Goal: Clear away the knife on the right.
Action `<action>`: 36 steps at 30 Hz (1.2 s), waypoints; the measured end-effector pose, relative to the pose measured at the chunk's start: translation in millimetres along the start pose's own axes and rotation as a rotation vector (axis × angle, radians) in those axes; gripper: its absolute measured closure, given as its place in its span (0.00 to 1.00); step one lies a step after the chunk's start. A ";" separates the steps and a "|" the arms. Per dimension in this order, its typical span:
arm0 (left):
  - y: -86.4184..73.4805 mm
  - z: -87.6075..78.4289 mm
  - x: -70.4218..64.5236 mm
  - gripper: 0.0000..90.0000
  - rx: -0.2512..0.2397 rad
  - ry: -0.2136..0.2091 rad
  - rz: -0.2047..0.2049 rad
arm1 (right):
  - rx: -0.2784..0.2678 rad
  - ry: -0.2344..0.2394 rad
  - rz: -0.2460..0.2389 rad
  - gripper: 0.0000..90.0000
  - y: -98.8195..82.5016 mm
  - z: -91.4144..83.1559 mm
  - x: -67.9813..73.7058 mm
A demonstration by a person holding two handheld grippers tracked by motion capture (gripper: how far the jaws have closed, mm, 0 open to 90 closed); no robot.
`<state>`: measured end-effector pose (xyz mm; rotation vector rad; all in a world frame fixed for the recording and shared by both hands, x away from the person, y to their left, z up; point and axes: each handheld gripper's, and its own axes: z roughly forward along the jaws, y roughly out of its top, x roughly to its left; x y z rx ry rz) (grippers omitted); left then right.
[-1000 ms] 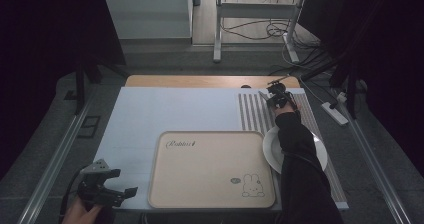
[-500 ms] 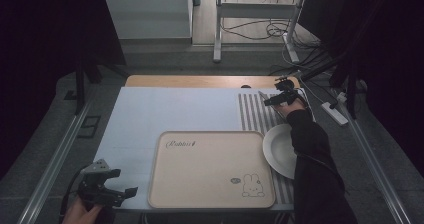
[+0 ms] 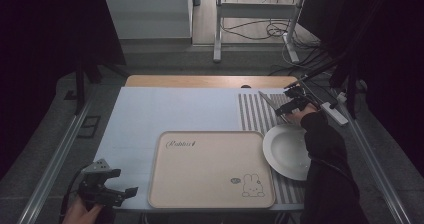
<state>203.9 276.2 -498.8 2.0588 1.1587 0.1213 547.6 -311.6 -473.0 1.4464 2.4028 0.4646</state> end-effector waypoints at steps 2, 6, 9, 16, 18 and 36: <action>0.2 0.1 0.0 0.01 0.001 0.000 0.000 | 0.031 0.013 -0.005 0.11 -6.5 3.9 -4.4; 0.4 0.4 -0.1 0.01 0.002 0.001 0.000 | 0.063 0.028 -0.004 0.24 -10.5 8.3 -6.2; 0.3 0.3 0.0 0.01 0.002 0.000 0.001 | 0.091 0.041 -0.011 0.40 -12.6 12.0 -6.8; 0.1 0.4 -0.5 0.01 0.002 0.001 0.002 | 0.114 0.078 -0.077 0.87 -11.4 8.8 -2.8; 0.1 0.4 -0.7 0.01 0.002 0.001 0.003 | 0.121 0.079 -0.107 0.87 -10.4 8.6 0.3; 0.5 0.6 -0.1 0.01 0.003 0.001 0.000 | 0.018 0.102 -0.088 0.88 -10.3 -3.7 -13.0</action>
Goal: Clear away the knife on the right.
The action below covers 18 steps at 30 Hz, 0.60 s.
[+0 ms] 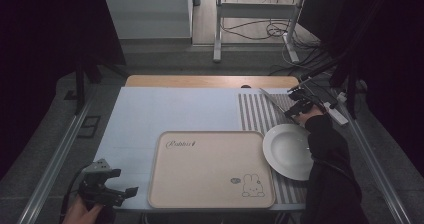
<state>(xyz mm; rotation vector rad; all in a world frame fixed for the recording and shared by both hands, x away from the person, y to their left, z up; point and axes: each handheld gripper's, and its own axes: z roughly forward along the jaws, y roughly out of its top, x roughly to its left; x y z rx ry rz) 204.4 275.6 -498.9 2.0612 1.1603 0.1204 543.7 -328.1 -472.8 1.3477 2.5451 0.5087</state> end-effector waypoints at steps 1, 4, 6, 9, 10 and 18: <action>0.0 0.0 0.0 0.01 0.000 0.000 0.000 | -0.014 -0.004 -0.001 0.89 0.0 -1.0 -0.7; 0.0 -0.1 0.3 0.01 0.000 0.001 -0.001 | -0.050 -0.007 0.006 0.89 0.9 -7.1 -3.8; 0.0 -0.1 0.3 0.01 0.000 0.001 -0.001 | -0.063 -0.010 0.013 0.89 1.0 -9.2 -4.2; 0.0 0.0 0.3 0.01 0.000 0.001 -0.002 | -0.088 0.002 0.015 0.88 1.1 -16.8 -5.1; 0.1 0.0 0.3 0.01 0.001 0.001 -0.002 | -0.096 0.009 0.019 0.88 0.8 -19.1 -4.3; 0.2 0.4 0.0 0.01 0.003 0.003 -0.002 | -0.145 0.043 0.006 0.88 -5.3 -33.2 15.6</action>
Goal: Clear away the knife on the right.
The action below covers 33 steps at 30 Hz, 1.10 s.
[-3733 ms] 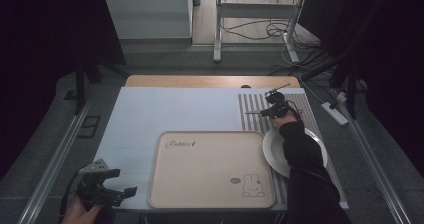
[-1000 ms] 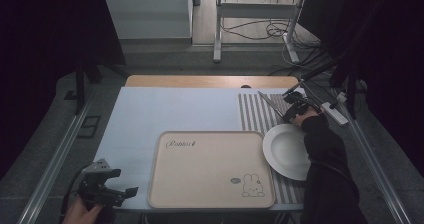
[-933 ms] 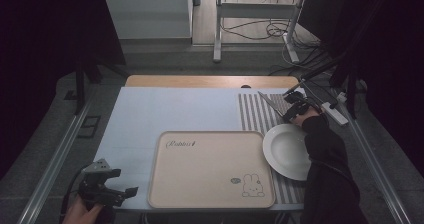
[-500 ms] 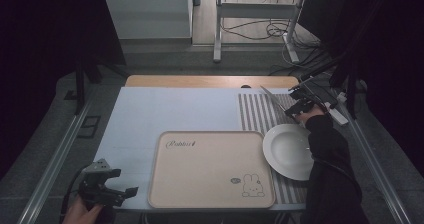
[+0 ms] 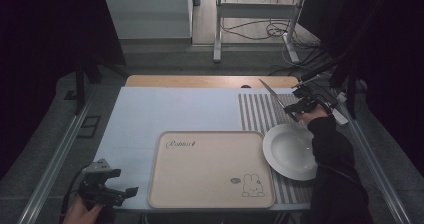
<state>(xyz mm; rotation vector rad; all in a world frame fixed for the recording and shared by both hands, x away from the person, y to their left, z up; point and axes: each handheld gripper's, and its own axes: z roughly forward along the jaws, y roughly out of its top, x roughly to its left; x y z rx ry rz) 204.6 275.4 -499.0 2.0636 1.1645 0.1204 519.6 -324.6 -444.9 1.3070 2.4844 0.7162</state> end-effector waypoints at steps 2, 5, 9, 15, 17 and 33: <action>0.0 0.1 -0.1 0.01 0.000 0.001 0.000 | -0.007 0.008 -0.012 0.88 -1.6 -1.7 7.5; 0.1 0.1 -0.1 0.01 0.001 0.001 0.000 | -0.016 0.017 -0.029 0.88 -4.0 -4.2 18.4; 0.2 0.3 -0.1 0.01 0.001 0.001 0.000 | -0.028 0.030 -0.043 0.88 -7.0 -7.5 32.1; 0.3 0.4 -0.1 0.01 0.003 0.002 0.001 | -0.042 0.056 -0.081 0.88 -13.5 -12.9 58.4; 0.3 0.4 -0.1 0.01 0.004 0.003 0.002 | -0.041 0.060 -0.089 0.88 -14.2 -13.7 61.2; 0.6 1.0 -0.5 0.01 0.010 0.006 0.002 | -0.059 0.110 -0.182 0.88 -35.9 -25.4 122.4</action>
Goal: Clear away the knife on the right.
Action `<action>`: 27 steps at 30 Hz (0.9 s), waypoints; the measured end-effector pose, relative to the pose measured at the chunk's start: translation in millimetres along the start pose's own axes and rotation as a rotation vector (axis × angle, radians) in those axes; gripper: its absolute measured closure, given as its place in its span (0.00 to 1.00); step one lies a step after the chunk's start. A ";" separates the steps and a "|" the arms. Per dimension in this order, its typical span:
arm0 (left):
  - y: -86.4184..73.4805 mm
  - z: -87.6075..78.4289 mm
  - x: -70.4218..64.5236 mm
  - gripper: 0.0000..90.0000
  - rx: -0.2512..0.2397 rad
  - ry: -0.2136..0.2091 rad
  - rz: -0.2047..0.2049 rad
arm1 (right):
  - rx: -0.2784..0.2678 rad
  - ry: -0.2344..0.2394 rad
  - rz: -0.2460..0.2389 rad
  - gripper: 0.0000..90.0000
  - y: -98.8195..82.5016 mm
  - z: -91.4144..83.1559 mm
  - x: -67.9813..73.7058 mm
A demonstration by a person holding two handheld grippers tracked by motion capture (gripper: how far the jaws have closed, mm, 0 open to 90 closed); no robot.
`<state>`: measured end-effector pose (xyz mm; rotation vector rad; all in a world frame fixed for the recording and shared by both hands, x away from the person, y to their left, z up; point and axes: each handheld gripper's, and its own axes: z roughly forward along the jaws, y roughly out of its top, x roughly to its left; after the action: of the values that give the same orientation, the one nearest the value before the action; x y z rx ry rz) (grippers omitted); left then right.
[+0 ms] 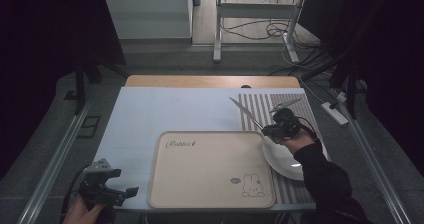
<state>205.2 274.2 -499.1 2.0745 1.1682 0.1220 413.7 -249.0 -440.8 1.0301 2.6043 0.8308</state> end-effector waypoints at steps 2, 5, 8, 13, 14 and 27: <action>0.0 0.0 0.0 0.01 0.000 0.000 0.000 | -0.001 0.008 -0.010 0.88 -1.1 -1.9 8.9; 0.1 0.1 -0.1 0.01 0.002 0.001 0.001 | -0.007 0.023 -0.026 0.88 -3.5 -4.2 22.3; 0.2 0.3 -0.3 0.01 0.003 0.002 0.003 | -0.012 0.035 -0.051 0.88 -6.6 -4.1 37.0; 0.3 0.4 -0.1 0.01 0.003 0.002 0.002 | -0.010 0.056 -0.081 0.88 -13.4 -1.5 57.2; 0.3 0.4 -0.2 0.01 0.003 0.002 0.002 | -0.012 0.066 -0.078 0.88 -15.1 -1.0 60.4; 0.4 0.7 -0.7 0.01 0.004 0.004 0.004 | 0.055 0.101 -0.098 0.88 -48.5 10.7 92.6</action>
<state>205.4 273.2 -499.2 2.0812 1.1682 0.1255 323.2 -210.0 -477.3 0.8883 2.7514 0.8126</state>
